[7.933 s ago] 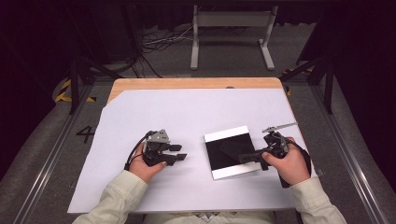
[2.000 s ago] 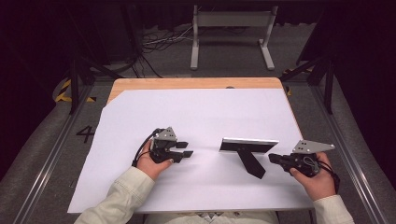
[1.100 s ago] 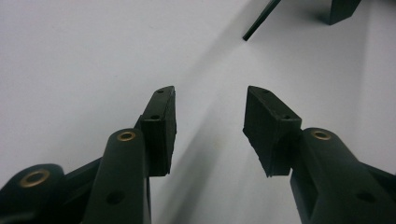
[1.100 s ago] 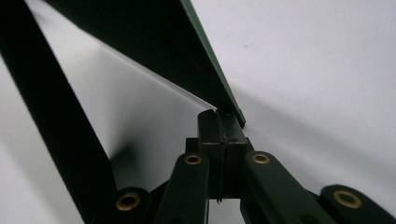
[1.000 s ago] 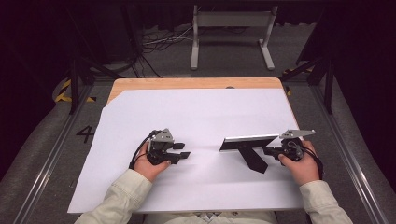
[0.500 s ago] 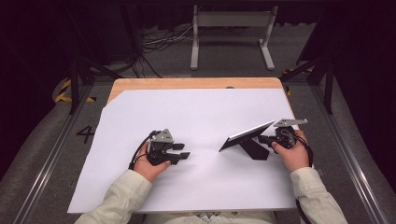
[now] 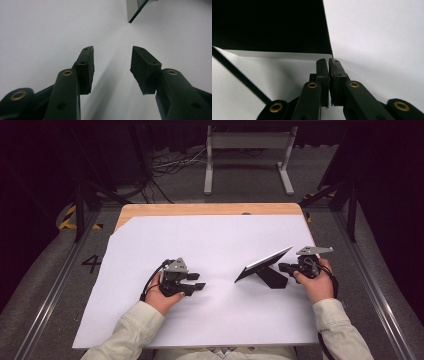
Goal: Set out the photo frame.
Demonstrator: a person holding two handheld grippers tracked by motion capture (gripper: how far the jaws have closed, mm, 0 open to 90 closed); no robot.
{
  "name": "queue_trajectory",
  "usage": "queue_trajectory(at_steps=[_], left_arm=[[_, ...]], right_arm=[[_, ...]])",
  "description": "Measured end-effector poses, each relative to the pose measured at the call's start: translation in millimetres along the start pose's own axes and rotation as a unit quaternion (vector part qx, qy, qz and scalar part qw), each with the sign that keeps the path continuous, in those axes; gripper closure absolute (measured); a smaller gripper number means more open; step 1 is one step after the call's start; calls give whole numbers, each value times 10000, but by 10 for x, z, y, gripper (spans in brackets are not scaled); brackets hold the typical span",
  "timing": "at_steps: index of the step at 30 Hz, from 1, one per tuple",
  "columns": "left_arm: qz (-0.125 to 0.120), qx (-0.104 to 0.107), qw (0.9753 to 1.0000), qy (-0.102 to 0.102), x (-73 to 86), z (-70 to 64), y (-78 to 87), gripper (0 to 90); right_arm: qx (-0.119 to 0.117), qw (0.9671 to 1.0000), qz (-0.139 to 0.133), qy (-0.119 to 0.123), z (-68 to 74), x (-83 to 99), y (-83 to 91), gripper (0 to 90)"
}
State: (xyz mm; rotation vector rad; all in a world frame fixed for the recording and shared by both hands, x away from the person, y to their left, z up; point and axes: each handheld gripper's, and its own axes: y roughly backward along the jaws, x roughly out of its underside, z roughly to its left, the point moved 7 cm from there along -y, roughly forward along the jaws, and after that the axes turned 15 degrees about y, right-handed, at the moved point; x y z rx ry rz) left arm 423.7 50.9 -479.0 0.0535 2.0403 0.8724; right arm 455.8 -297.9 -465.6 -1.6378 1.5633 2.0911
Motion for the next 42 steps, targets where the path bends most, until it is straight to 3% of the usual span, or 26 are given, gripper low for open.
queue_trajectory(at_steps=[8,12,15,26,30,35,42], left_arm=[[-118,113,9999,2,-127,-61,-120,545],[-170,59,9998,-20,-178,-41,-199,557],[-191,93,9998,52,-208,-39,-257,589],[-145,213,9997,2,-401,-172,-574,695],[-82,159,9998,37,-438,-195,-690,792],[28,73,9999,-69,-472,-232,-854,898],[236,110,9991,-323,-444,-341,-991,900]], right_arm=[[275,9995,-121,52,-73,13,176,833],[333,9993,-162,1,-108,18,227,826],[374,9991,-187,-28,-129,25,255,825],[453,9986,-267,-102,-176,41,334,818],[472,9984,-293,-129,-182,53,367,816],[548,9977,-364,-146,-209,59,448,816],[597,9971,-441,-174,-232,55,521,811]])
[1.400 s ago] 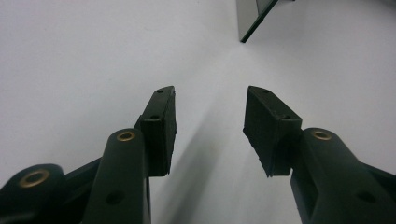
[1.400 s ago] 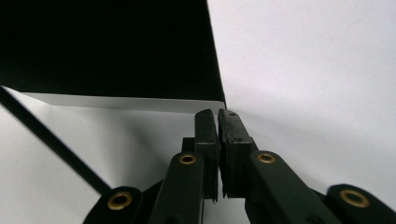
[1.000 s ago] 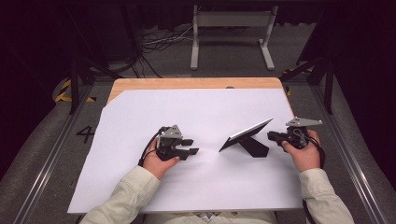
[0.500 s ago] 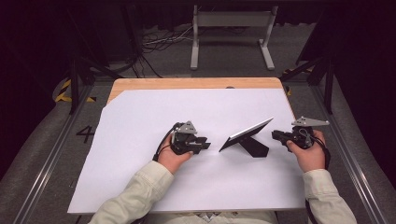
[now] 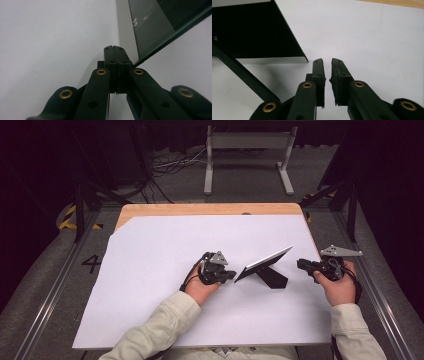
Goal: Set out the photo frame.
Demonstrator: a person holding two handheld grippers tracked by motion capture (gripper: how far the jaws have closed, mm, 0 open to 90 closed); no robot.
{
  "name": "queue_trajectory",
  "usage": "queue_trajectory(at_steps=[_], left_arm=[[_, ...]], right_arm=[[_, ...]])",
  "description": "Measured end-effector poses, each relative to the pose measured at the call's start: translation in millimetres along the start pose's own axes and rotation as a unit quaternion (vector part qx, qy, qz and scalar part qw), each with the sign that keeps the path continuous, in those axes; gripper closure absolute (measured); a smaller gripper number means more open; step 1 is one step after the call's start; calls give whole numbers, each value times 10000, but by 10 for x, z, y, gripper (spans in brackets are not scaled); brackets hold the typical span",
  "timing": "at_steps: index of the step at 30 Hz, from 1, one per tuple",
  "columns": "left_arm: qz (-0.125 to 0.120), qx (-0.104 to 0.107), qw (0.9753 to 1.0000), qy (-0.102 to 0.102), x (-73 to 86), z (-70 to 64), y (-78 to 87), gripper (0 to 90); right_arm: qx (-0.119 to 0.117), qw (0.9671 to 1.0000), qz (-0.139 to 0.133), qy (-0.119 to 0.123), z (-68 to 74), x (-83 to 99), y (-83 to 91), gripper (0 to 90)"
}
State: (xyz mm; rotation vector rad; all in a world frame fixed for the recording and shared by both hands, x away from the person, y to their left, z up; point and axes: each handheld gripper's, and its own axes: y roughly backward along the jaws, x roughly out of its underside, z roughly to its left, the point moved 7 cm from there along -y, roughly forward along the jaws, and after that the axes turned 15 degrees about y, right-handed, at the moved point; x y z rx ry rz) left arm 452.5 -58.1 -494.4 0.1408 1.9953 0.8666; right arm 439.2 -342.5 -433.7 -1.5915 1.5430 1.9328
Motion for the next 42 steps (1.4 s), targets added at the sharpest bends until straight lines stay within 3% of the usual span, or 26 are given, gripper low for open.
queue_trajectory(at_steps=[8,12,16,23,32,35,42], left_arm=[[205,186,9996,44,34,-60,1,900],[484,421,9979,33,82,-155,-18,900],[713,535,9958,-183,113,-287,-37,900],[1027,622,9900,-739,123,-496,-81,900],[1288,961,9817,-1017,117,-770,-209,900],[1329,990,9800,-1104,107,-820,-245,900],[1462,1180,9725,-1375,9,-1046,-467,900]], right_arm=[[34,10000,-75,4,-11,-22,92,794],[90,9999,-129,-2,-31,-26,168,785],[97,9999,-130,1,-30,-19,207,778],[75,9999,-79,33,6,-18,283,750],[151,9997,-60,192,81,-33,486,733],[172,9997,-77,182,85,-33,524,727],[219,9997,-109,97,73,-1,600,710]])
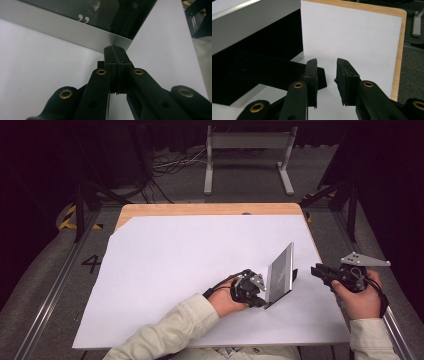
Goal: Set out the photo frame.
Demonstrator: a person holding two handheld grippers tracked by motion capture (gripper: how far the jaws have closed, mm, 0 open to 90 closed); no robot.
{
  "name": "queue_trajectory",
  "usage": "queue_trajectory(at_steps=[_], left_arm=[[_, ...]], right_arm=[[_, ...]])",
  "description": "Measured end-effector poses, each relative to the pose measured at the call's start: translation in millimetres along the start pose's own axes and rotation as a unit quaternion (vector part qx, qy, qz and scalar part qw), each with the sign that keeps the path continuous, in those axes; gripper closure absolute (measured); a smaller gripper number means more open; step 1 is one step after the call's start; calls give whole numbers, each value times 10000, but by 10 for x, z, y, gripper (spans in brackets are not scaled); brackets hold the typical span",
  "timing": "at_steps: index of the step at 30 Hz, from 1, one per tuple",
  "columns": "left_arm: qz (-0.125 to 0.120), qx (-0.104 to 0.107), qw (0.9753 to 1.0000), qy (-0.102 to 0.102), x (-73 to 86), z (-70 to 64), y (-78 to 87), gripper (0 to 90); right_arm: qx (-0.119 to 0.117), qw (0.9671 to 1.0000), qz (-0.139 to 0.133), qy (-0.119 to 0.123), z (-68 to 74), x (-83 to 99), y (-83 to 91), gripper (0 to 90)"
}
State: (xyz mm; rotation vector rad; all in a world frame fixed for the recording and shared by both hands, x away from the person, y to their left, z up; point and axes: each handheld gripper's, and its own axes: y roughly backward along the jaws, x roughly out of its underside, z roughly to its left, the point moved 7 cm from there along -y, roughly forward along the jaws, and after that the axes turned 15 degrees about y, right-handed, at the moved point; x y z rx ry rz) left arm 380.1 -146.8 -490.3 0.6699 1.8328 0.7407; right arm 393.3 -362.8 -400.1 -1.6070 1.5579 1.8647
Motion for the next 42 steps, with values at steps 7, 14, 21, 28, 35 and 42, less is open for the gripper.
queue_trajectory(at_steps=[7,14,21,28,35,42], left_arm=[[-71,110,9999,11,-153,-67,-160,900],[-159,164,9997,54,-283,-108,-288,898],[-267,237,9994,38,-460,-203,-470,877],[-364,47,9992,149,-321,-64,-235,843],[-550,-48,9979,337,-160,34,-4,809],[-738,-124,9957,547,39,112,224,784]], right_arm=[[77,9999,-120,-59,-42,-28,121,703],[111,9997,-194,-80,-65,-53,179,693],[319,9986,-419,-55,-81,-186,331,659],[251,9983,-515,-112,-60,-265,357,637],[92,9974,-679,-204,-12,-394,382,597],[-128,9972,-721,-155,70,-503,320,568]])
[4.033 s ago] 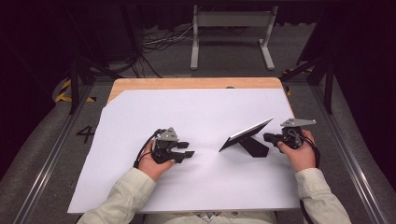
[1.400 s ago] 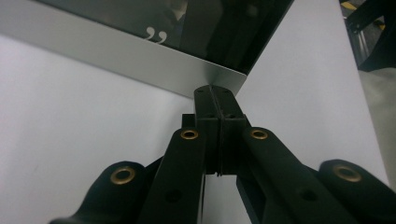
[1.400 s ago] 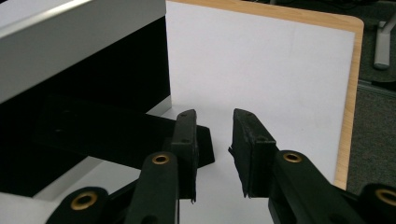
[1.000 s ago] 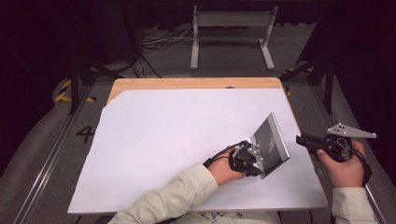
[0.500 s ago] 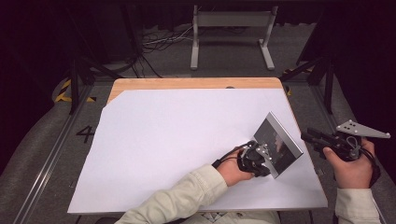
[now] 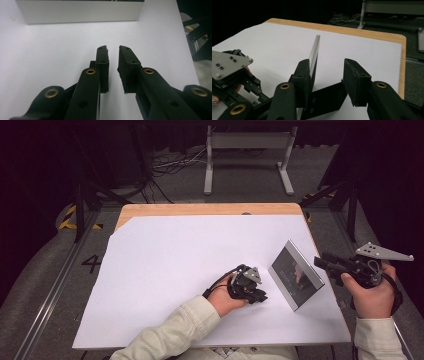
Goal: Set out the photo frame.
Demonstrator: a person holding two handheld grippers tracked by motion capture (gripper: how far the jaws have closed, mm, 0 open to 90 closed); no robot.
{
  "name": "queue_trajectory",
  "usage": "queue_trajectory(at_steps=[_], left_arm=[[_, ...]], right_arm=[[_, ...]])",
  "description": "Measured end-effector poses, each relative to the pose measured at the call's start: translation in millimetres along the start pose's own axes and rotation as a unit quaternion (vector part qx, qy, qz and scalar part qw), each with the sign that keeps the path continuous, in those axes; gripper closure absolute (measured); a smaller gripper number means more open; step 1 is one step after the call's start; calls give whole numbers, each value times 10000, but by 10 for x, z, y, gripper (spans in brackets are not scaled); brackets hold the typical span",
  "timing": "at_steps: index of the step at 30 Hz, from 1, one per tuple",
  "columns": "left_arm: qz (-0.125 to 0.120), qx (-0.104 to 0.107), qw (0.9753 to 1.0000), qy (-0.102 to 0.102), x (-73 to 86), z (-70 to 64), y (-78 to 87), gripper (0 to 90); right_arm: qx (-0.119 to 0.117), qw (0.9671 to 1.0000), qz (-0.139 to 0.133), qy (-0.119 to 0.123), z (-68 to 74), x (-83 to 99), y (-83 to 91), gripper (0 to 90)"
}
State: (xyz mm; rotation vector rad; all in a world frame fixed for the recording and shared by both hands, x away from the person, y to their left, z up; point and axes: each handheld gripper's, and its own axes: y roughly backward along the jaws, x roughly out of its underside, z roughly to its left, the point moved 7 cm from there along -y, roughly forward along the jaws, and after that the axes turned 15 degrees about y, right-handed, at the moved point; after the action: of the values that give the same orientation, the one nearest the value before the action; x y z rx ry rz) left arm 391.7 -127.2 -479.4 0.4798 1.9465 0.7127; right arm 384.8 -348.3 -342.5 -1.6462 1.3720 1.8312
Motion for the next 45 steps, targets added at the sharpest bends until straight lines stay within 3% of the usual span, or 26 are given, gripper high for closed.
queue_trajectory(at_steps=[6,10,21,33,45], left_arm=[[-56,-95,9999,63,107,59,169,769],[-61,-181,9997,141,246,88,302,761],[-184,-403,9984,355,463,219,600,736],[-453,-710,9959,320,645,335,931,708],[-616,-818,9928,628,749,492,1083,691]], right_arm=[[-280,9995,-128,-73,42,-135,-36,525],[-447,9987,153,-213,81,-142,-104,523],[-490,9968,629,-85,118,-215,-228,510],[-512,9930,1066,-29,126,-221,-298,512],[-657,9824,1742,-166,126,-172,-392,565]])
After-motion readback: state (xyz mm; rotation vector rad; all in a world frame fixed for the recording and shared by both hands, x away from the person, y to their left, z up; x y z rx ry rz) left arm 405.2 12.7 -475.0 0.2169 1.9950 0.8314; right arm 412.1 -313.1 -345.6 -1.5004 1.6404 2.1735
